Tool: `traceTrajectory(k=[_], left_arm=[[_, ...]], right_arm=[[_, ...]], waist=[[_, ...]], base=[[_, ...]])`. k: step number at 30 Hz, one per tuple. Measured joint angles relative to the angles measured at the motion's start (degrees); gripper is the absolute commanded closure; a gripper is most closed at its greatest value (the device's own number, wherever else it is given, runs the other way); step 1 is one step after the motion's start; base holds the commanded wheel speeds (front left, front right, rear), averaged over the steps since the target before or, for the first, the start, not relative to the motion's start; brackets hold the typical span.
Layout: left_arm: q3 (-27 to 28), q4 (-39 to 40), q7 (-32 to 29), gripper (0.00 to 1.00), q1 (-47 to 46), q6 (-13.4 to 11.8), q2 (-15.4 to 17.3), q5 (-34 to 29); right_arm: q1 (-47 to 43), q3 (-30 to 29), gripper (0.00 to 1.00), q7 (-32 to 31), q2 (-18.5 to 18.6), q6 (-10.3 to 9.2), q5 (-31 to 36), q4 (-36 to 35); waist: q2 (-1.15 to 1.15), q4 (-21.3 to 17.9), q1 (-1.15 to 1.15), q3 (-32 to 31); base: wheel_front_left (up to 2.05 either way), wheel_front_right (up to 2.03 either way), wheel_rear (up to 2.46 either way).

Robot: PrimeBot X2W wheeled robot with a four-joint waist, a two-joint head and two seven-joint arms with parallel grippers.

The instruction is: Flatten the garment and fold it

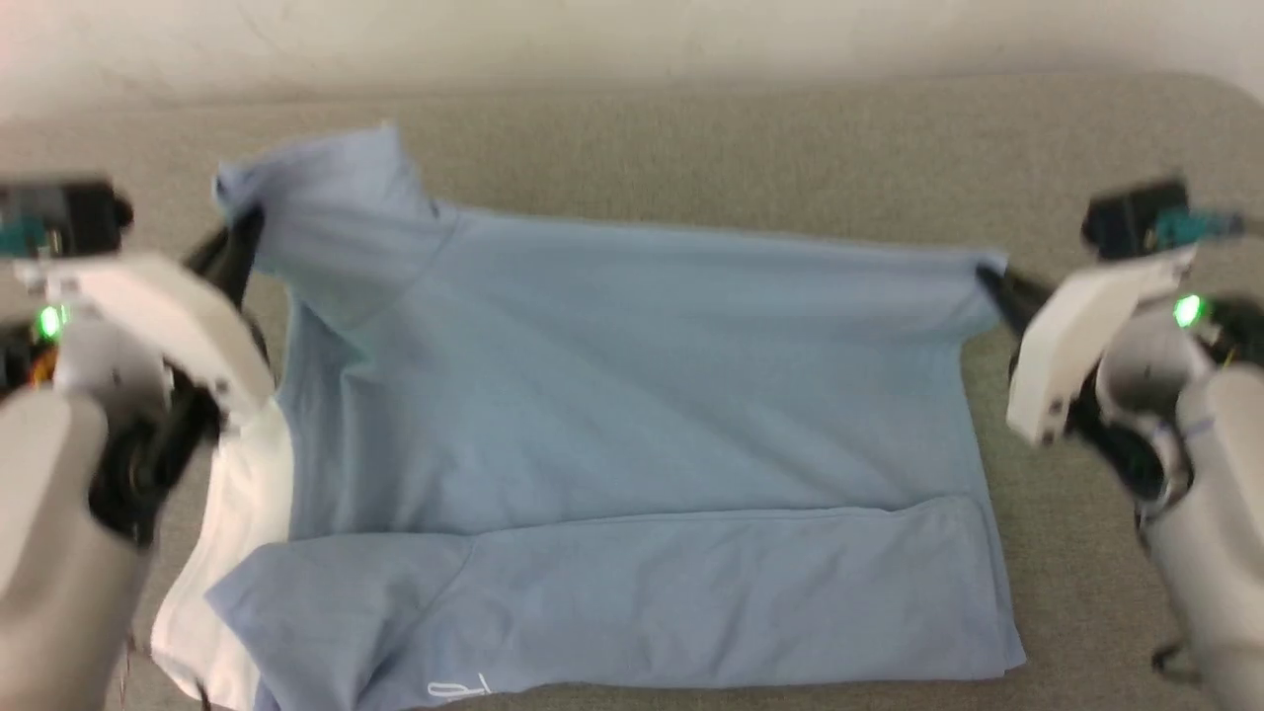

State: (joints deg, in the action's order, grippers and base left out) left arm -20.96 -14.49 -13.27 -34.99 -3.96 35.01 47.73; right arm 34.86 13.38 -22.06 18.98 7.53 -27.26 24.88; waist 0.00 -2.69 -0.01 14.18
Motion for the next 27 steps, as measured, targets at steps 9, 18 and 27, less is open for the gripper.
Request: traceTrajectory(k=[9,18,27], left_arm=[[3.7,13.1,3.3,1.00,29.1,-8.0,0.4,6.7],[2.6,14.3,3.1,0.00,40.8,-9.5,-2.3,10.4],[6.0,15.7,14.6,0.00,42.5,-12.3,-3.4,6.4]], right_arm=[[-19.9,-4.2,1.00,1.3,-3.1,0.00,0.1,-4.3],[-29.0,-8.2,0.00,4.5,-6.5,0.00,1.1,-4.0],[-40.6,-12.9,0.00,5.3,-7.0,0.00,3.1,-20.0]], waist=[[0.00,0.6,-0.02,-7.4],[0.00,1.1,-0.01,-11.3],[0.00,0.4,0.00,-12.7]], base=[[0.00,0.00,0.00],[0.00,0.00,0.00],[0.00,0.00,0.00]])
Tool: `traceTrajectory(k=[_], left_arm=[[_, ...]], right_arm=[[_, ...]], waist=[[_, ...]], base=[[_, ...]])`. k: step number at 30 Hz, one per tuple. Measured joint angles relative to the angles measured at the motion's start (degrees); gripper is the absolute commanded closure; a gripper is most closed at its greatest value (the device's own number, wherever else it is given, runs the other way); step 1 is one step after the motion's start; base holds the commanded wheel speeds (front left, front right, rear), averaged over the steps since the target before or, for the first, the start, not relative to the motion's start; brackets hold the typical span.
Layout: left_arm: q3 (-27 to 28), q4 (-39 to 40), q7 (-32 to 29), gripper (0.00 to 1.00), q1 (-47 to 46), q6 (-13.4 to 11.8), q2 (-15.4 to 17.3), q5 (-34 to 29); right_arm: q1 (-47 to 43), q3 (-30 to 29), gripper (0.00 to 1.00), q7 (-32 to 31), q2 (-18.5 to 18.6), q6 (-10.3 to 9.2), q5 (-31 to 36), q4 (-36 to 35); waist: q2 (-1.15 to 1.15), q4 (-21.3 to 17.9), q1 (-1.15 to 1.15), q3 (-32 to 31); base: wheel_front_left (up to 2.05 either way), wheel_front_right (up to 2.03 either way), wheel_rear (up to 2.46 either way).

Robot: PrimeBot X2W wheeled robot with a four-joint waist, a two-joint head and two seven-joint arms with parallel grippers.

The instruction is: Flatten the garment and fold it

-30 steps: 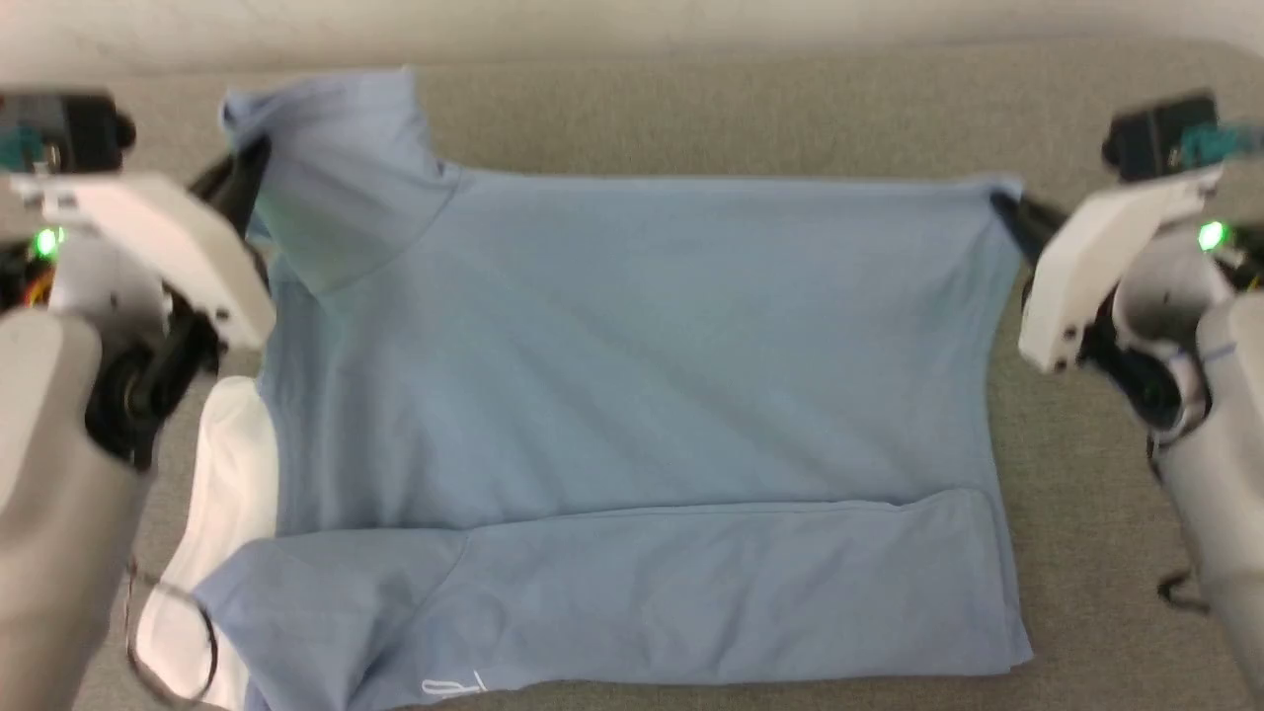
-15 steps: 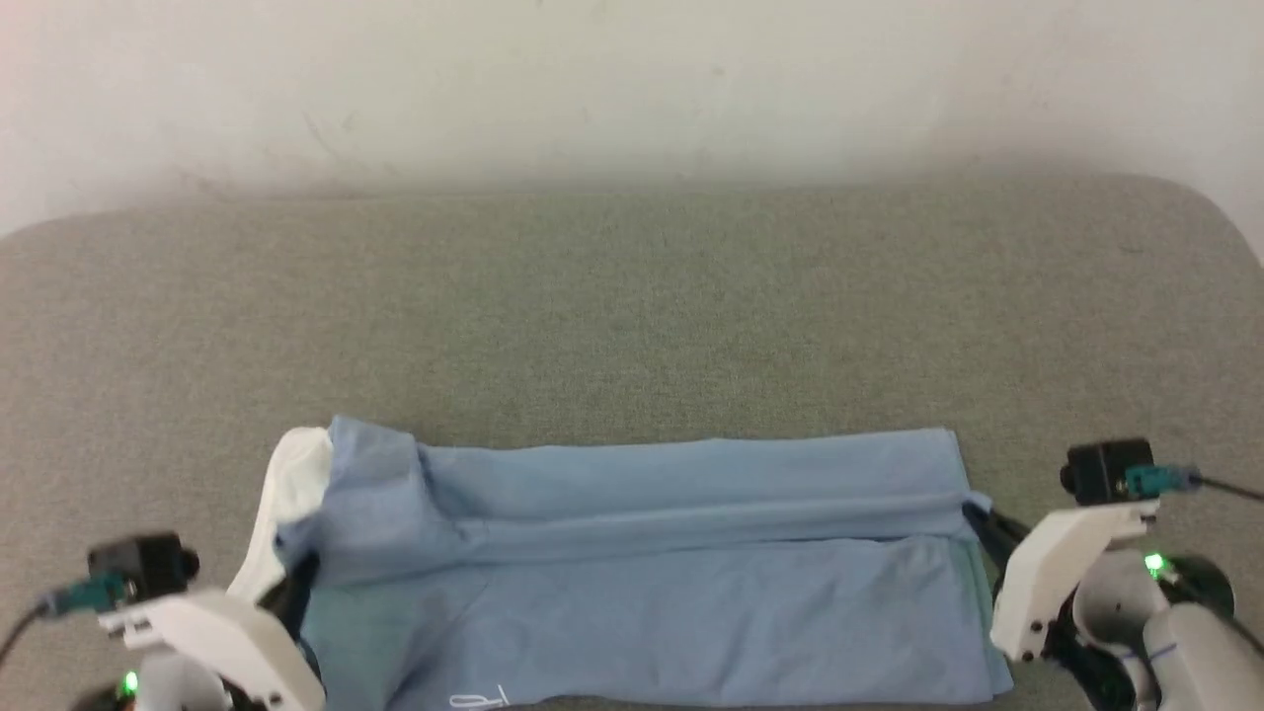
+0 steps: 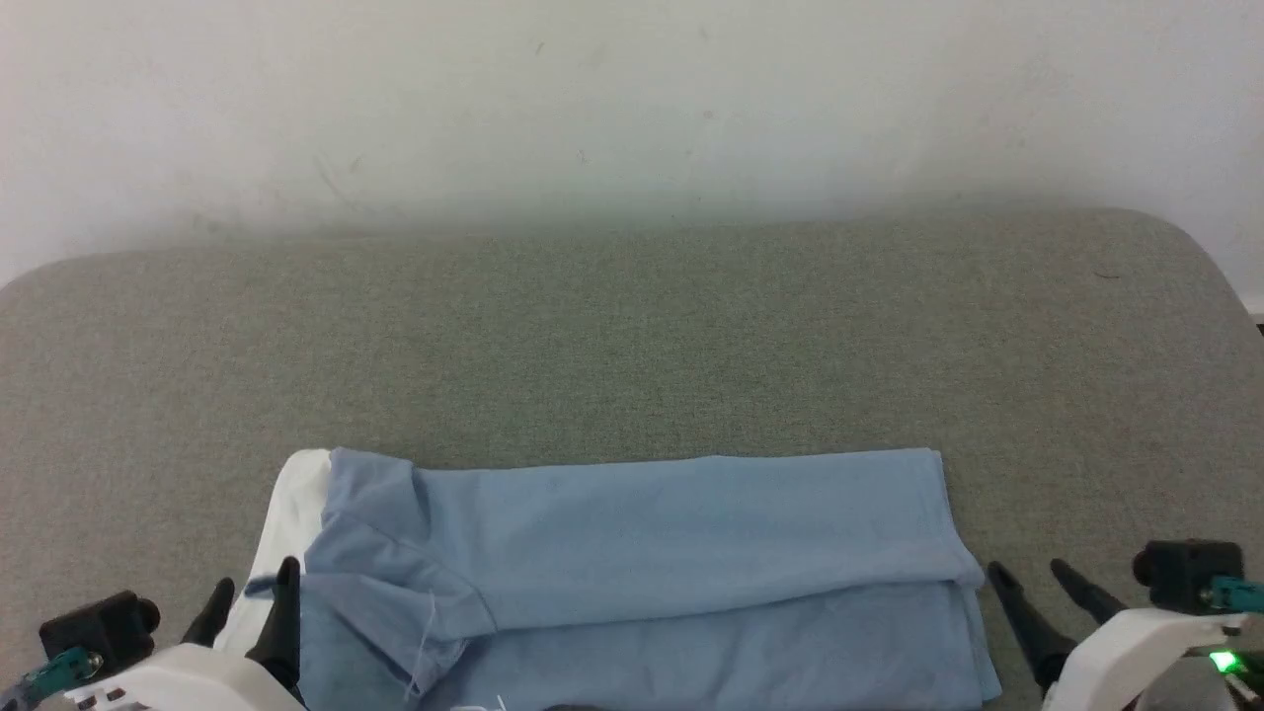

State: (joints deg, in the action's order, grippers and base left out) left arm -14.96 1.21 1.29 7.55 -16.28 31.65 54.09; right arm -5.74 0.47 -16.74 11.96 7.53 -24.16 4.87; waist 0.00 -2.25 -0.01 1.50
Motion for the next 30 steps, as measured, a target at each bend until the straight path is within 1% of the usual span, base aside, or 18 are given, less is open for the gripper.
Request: traceTrajectory(k=[4,6,8,11,13,16,20,23,26,27,28,29,30], left_arm=[[0.9,2.0,5.1,0.00,0.1,-0.5,0.4,-3.7],[1.0,3.1,7.4,0.00,-0.1,-0.5,0.8,-5.6],[0.6,4.2,9.2,0.00,-0.8,-0.4,1.3,-7.9],[-0.8,5.6,11.2,0.00,-2.9,0.5,1.2,-11.5],[-1.5,6.2,11.9,0.00,-4.3,0.7,1.0,-13.7],[-2.3,6.8,12.7,0.00,-5.3,1.0,0.4,-16.4],[-4.0,7.4,12.9,0.00,-5.9,1.4,-1.0,-18.8],[-5.3,7.5,13.0,0.00,-6.2,1.9,-1.6,-19.8],[-5.6,7.7,13.1,0.00,-6.6,2.1,-1.7,-20.1],[-5.7,7.7,13.1,0.00,-6.6,2.1,-1.7,-20.2],[-5.7,7.9,13.1,0.00,-6.6,2.1,-1.7,-20.4],[-5.7,8.0,13.1,0.00,-6.6,2.0,-1.7,-20.5],[-5.7,8.1,13.1,0.00,-6.6,1.9,-1.6,-20.6]], right_arm=[[-1.8,-4.5,0.00,-2.8,-0.9,0.00,0.5,-6.7],[-1.4,-6.6,0.00,-4.9,-1.2,0.00,0.4,-7.8],[-0.3,-8.1,0.00,-7.5,-1.0,-0.01,0.3,-7.3],[3.0,-8.7,0.00,-11.2,-0.1,0.00,-0.6,-4.1],[5.2,-7.8,0.00,-13.3,0.7,-0.01,-1.2,-1.2],[8.3,-5.9,0.00,-15.6,0.7,-0.01,-2.2,3.3],[11.3,-3.2,0.00,-18.2,0.0,-0.01,-3.2,9.5],[11.7,-0.6,0.00,-21.4,-0.6,-0.01,-4.3,13.6],[13.0,0.0,0.00,-24.7,0.0,-0.01,-6.0,16.1],[13.5,0.1,0.38,-26.0,0.3,-0.01,-6.5,16.8],[14.0,0.3,0.65,-27.0,0.6,-0.02,-7.0,17.0],[14.2,0.3,1.00,-27.6,0.7,-0.02,-7.3,17.1],[14.3,0.4,1.00,-27.7,0.7,-0.02,-7.5,17.2]], waist=[[0.00,0.1,0.00,-0.3],[0.00,0.3,0.00,-0.4],[0.00,0.6,0.00,-0.4],[0.00,1.3,0.01,-0.2],[0.00,2.0,0.01,0.0],[0.00,3.1,0.01,0.5],[0.00,4.6,0.01,1.2],[0.00,5.8,0.01,1.7],[0.00,6.7,0.00,2.2],[0.00,6.9,0.00,2.3],[0.00,7.1,0.00,2.4],[0.00,7.2,0.00,2.5],[0.00,7.2,0.01,2.5]], base=[[0.00,0.00,0.00],[0.00,0.00,0.00],[0.00,0.00,0.00],[0.00,0.00,0.00],[0.00,0.00,0.00],[0.00,0.00,0.00],[0.00,0.00,0.00],[0.00,0.00,0.00],[0.00,0.00,0.00],[0.00,0.00,0.00],[0.00,0.00,0.00],[0.00,0.00,0.00],[0.00,0.00,0.00]])
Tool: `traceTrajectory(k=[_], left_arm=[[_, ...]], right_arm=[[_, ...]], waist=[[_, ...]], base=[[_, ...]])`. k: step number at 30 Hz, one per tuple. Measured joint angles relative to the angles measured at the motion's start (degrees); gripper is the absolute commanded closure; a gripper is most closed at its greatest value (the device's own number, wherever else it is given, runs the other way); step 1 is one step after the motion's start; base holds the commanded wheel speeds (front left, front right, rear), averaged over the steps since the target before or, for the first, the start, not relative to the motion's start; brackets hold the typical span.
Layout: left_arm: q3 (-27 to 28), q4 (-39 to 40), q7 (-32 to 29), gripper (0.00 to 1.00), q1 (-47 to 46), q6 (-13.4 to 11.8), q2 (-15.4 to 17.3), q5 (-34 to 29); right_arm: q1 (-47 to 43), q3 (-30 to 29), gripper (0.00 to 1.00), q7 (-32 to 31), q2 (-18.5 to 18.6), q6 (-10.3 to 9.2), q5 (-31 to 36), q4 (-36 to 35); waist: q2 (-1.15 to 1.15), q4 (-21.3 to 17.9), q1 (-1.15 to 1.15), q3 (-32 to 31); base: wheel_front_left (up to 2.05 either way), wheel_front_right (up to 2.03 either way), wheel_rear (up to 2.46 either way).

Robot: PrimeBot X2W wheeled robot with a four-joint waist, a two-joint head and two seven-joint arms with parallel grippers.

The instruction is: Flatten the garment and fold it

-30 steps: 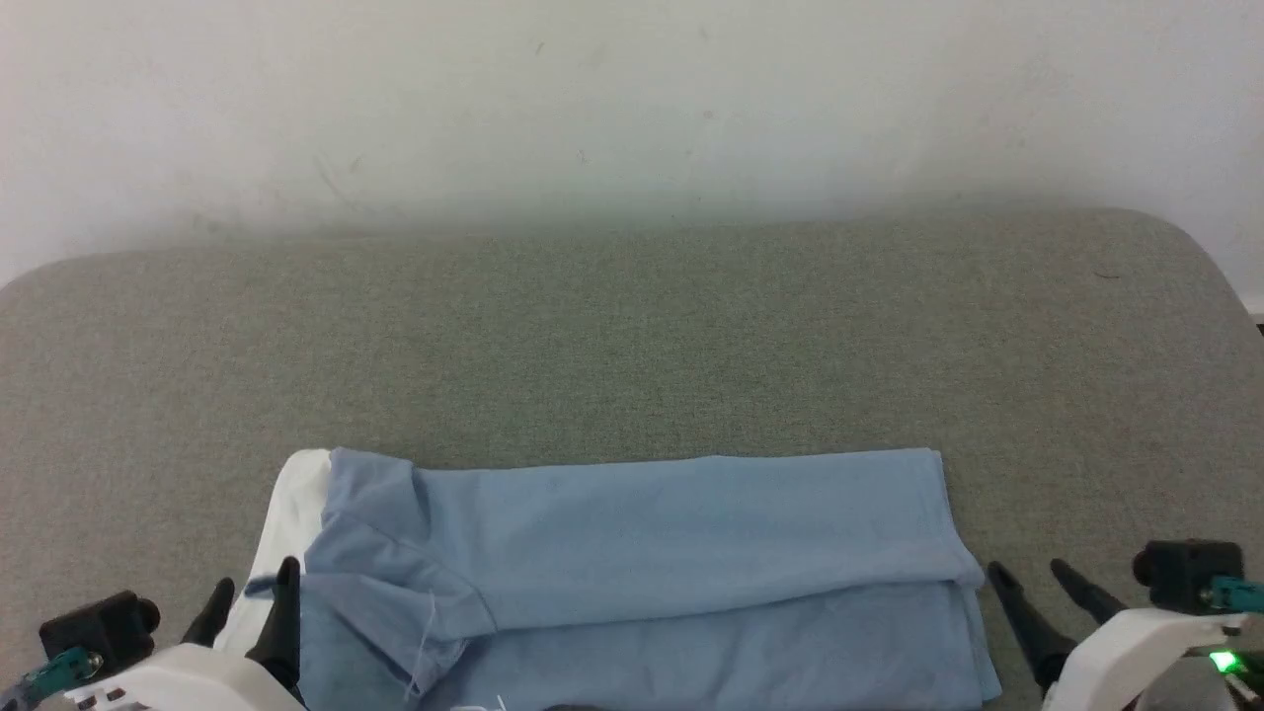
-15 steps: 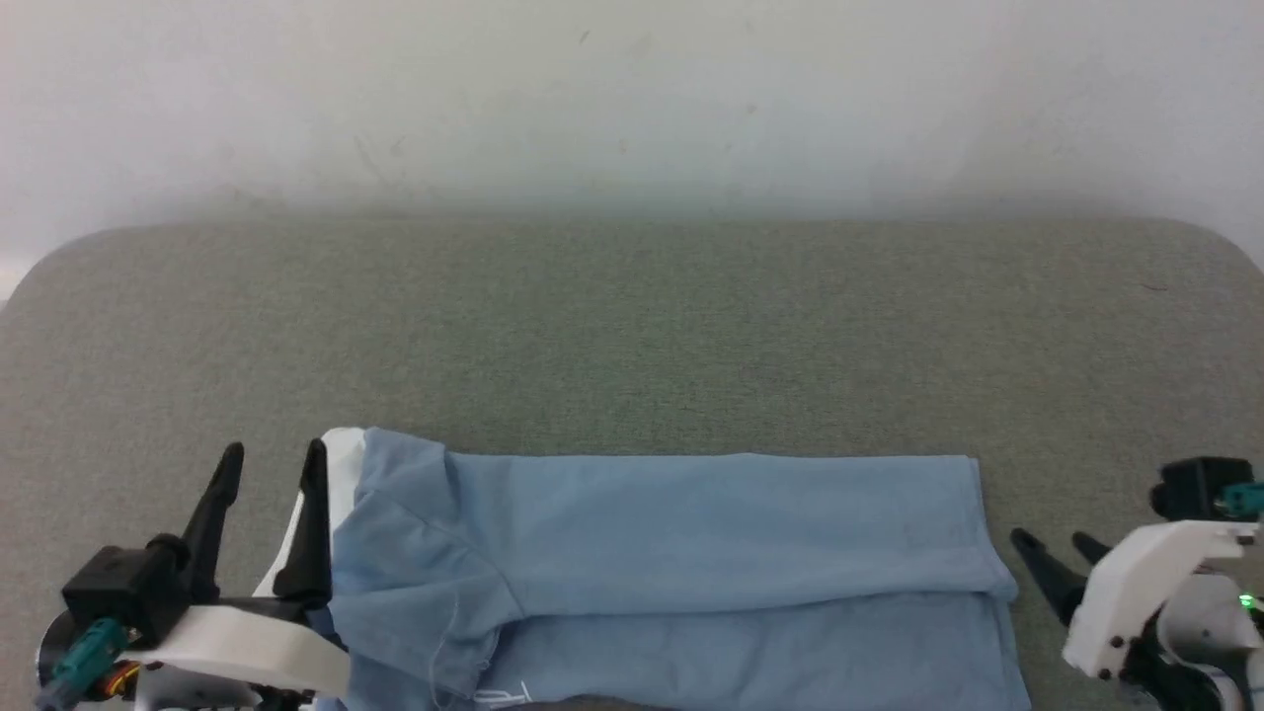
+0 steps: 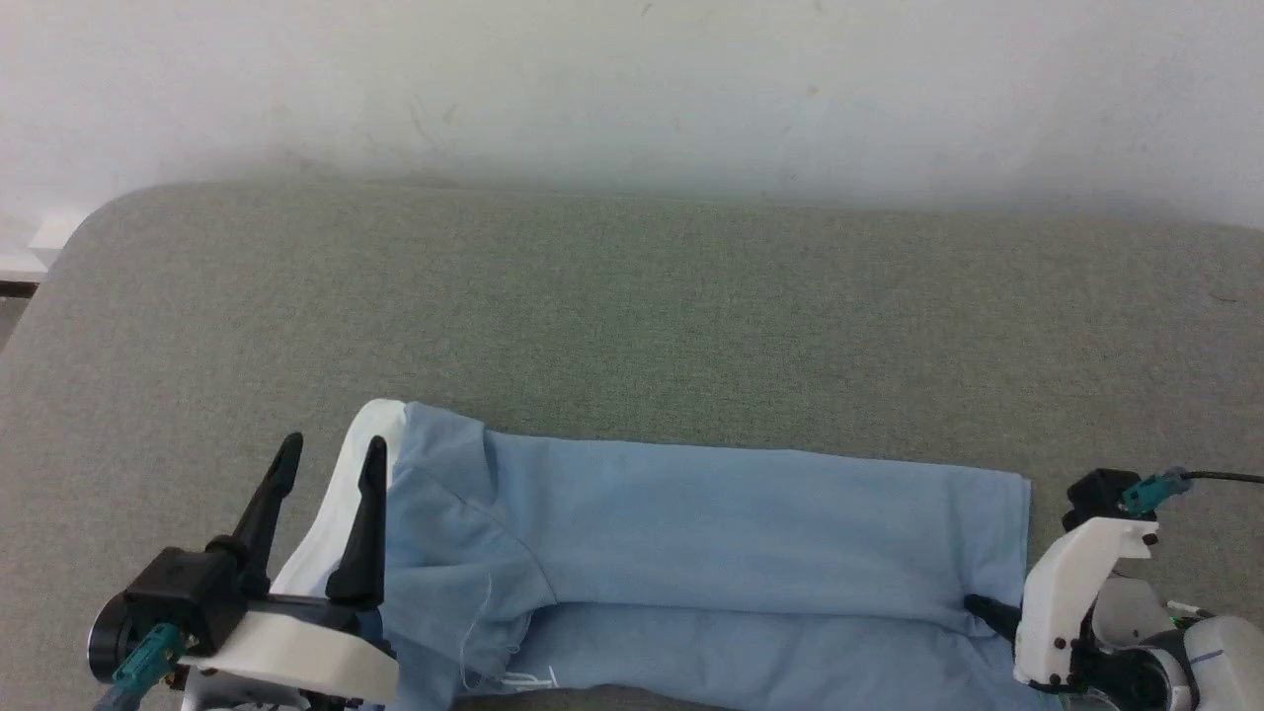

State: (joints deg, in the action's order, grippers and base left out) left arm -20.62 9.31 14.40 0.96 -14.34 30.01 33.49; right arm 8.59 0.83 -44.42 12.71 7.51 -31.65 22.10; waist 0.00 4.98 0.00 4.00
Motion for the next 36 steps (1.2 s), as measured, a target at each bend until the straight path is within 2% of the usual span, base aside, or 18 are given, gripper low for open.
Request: traceTrajectory(k=[9,13,15,18,24,26,29,36], left_arm=[[0.6,1.3,-0.3,0.00,0.3,-2.0,1.0,-1.2],[1.3,1.9,-0.3,0.00,1.9,-3.4,1.1,-1.2],[1.5,2.2,-0.3,0.00,2.8,-3.9,1.1,-1.2],[1.7,2.6,-0.3,0.00,3.9,-4.4,0.6,-1.2],[1.6,2.6,-0.2,0.00,4.7,-4.4,0.2,-1.1],[1.6,2.5,-0.2,0.00,4.9,-4.4,0.1,-0.8],[1.6,2.3,-0.2,0.00,4.9,-4.4,-0.1,-0.7],[1.5,1.7,-0.2,0.00,4.8,-3.9,-0.2,-0.3]], right_arm=[[-0.4,3.2,1.00,3.9,0.3,0.01,-1.0,-4.3],[-2.0,2.1,1.00,4.7,2.5,0.02,-1.4,-8.1],[-3.6,0.3,1.00,4.6,3.6,0.02,-1.3,-9.5],[-7.0,-5.5,1.00,4.1,5.5,0.02,-0.7,-10.6],[-9.5,-15.9,1.00,3.6,6.2,0.02,2.2,-10.9],[-9.6,-17.6,1.00,3.3,5.6,0.01,2.6,-12.0],[-9.5,-16.8,1.00,1.6,3.1,0.01,1.0,-15.4],[-6.6,-5.6,1.00,-2.1,-5.9,0.00,-11.5,-24.4]], waist=[[0.00,-1.5,0.00,-1.6],[0.00,-2.3,0.00,-2.7],[0.00,-2.7,0.00,-3.1],[0.00,-3.3,0.00,-3.7],[0.00,-3.3,0.00,-4.0],[0.00,-3.3,0.00,-4.1],[0.00,-3.4,0.00,-4.2],[0.00,-3.6,0.00,-4.6]], base=[[0.00,0.00,0.00],[0.00,0.00,0.00],[0.00,0.00,0.00],[0.00,0.00,0.00],[0.00,0.00,0.00],[0.00,0.00,0.00],[0.00,0.00,0.00],[0.00,0.00,0.00]])
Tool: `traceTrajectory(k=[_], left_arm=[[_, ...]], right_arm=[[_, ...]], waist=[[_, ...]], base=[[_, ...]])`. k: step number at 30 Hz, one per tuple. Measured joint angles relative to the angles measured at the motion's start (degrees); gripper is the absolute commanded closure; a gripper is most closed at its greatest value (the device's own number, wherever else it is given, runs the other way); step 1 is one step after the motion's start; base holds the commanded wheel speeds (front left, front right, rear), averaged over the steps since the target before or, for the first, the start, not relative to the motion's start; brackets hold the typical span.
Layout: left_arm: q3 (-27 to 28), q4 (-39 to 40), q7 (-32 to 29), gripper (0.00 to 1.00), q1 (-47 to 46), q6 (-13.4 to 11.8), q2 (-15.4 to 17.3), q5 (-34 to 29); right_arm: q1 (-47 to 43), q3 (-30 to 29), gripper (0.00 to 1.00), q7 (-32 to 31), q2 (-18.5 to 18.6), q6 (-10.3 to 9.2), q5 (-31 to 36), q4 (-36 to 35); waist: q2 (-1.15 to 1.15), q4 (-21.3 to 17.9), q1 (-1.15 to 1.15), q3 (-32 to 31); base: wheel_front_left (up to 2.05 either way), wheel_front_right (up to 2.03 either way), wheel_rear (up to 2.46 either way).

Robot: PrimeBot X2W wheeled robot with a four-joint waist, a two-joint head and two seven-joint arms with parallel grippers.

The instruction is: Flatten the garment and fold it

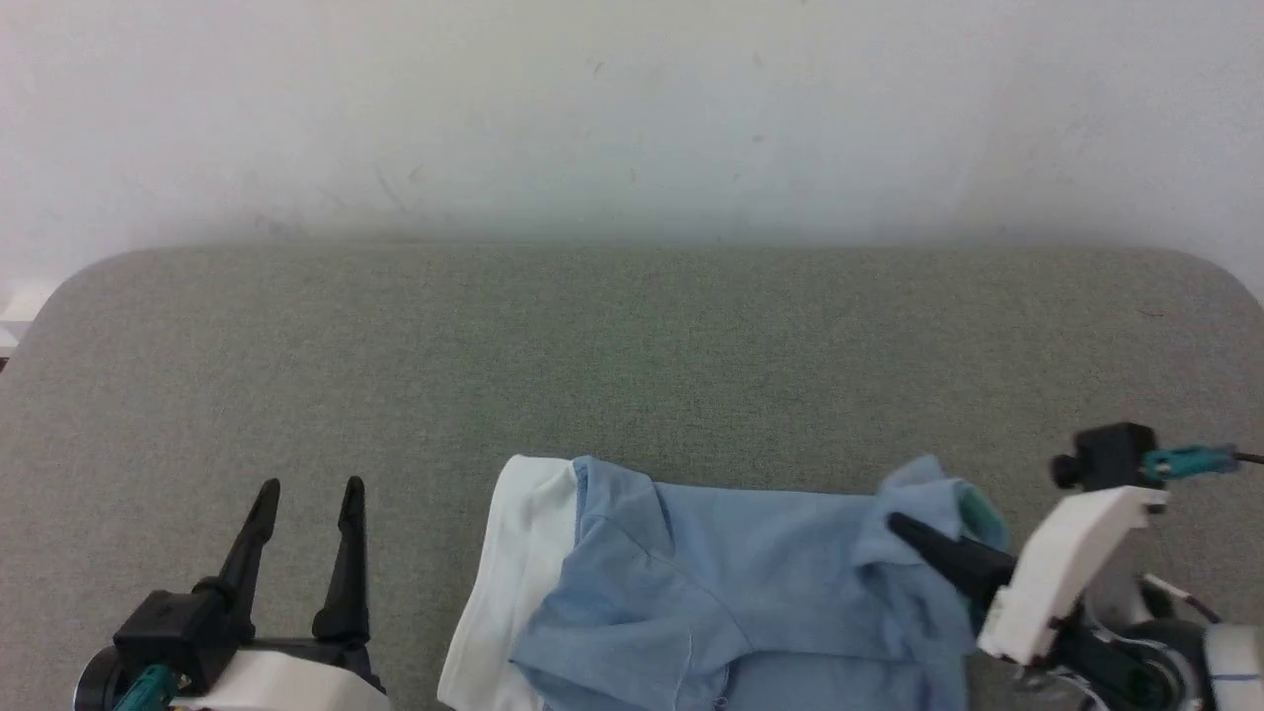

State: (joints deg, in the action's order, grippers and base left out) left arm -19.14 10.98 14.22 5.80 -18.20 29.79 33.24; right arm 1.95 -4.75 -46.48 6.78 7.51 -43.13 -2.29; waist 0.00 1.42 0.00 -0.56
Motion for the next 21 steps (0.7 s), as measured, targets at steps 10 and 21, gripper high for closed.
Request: traceTrajectory(k=[10,21], left_arm=[[-2.9,-1.8,-0.1,0.00,-3.1,2.0,-2.1,0.0],[-3.5,-4.8,0.0,0.00,-5.3,3.2,-3.7,0.0]], right_arm=[[7.6,22.7,1.00,9.9,-3.6,-0.01,-11.5,9.3],[19.7,42.2,0.00,28.5,-3.8,0.00,-14.7,29.7]], waist=[[0.00,2.9,0.00,0.1],[0.00,7.4,0.00,1.8]], base=[[0.00,0.00,0.00],[0.00,0.00,0.00]])
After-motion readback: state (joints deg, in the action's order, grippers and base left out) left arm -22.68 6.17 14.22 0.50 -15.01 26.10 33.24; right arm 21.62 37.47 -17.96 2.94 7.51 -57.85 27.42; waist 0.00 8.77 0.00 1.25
